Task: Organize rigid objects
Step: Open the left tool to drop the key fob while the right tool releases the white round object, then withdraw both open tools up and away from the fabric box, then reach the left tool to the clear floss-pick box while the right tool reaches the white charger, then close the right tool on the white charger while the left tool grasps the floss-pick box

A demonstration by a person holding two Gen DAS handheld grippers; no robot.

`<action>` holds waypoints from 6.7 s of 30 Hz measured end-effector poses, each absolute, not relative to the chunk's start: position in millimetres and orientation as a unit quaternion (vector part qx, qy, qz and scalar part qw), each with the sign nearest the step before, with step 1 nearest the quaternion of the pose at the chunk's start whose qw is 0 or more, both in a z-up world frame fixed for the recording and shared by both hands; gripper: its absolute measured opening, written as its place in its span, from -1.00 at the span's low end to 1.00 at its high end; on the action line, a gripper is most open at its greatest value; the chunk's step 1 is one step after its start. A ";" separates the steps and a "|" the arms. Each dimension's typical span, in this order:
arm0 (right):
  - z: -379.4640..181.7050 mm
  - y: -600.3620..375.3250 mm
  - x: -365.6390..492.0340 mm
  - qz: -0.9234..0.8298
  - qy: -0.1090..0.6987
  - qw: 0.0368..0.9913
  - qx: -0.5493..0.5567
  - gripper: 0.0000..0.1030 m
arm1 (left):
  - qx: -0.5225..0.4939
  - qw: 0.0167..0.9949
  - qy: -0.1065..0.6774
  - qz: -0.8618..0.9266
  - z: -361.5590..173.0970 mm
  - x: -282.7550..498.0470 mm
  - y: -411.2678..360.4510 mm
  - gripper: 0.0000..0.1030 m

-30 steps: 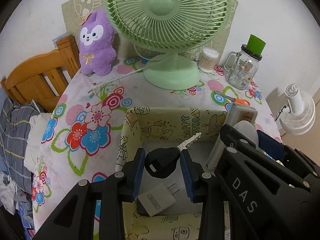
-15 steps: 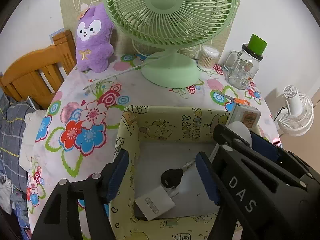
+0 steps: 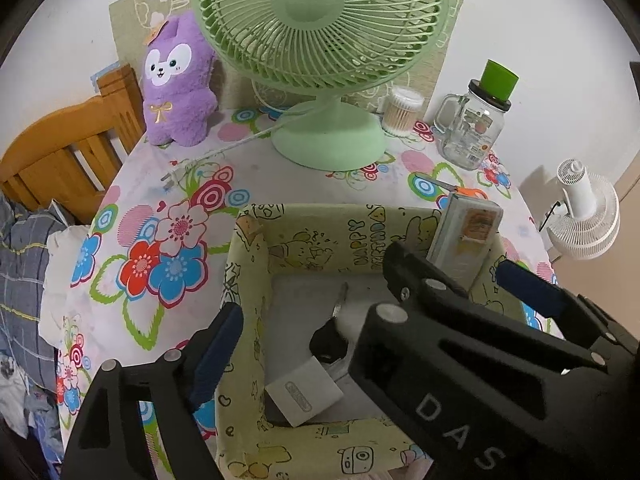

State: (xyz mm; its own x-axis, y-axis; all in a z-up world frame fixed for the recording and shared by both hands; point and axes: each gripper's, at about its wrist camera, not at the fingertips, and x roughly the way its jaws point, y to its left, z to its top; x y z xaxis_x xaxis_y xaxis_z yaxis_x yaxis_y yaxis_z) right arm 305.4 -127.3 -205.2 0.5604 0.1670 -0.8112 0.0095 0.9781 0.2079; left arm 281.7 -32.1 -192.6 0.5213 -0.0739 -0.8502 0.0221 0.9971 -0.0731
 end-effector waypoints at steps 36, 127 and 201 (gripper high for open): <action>-172.0 -144.7 214.9 0.010 0.452 0.890 0.059 0.83 | 0.024 0.888 0.457 -0.049 -159.3 201.5 -55.0 0.89; -277.1 -113.5 127.3 0.016 0.490 0.871 0.031 0.83 | 0.032 0.861 0.505 -0.051 -261.3 116.5 -29.7 0.96; -293.6 -175.5 185.8 -0.015 0.531 0.845 0.057 0.02 | 0.037 0.847 0.531 0.001 -280.7 182.0 -92.2 0.28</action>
State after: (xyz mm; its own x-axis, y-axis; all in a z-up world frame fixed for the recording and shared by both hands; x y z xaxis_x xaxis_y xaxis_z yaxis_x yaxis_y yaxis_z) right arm 185.8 -175.5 -293.6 0.4351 0.0354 -0.8997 0.0862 0.9930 0.0808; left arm 182.0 -92.2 -280.7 0.4367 0.0400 -0.8987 0.0379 0.9973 0.0628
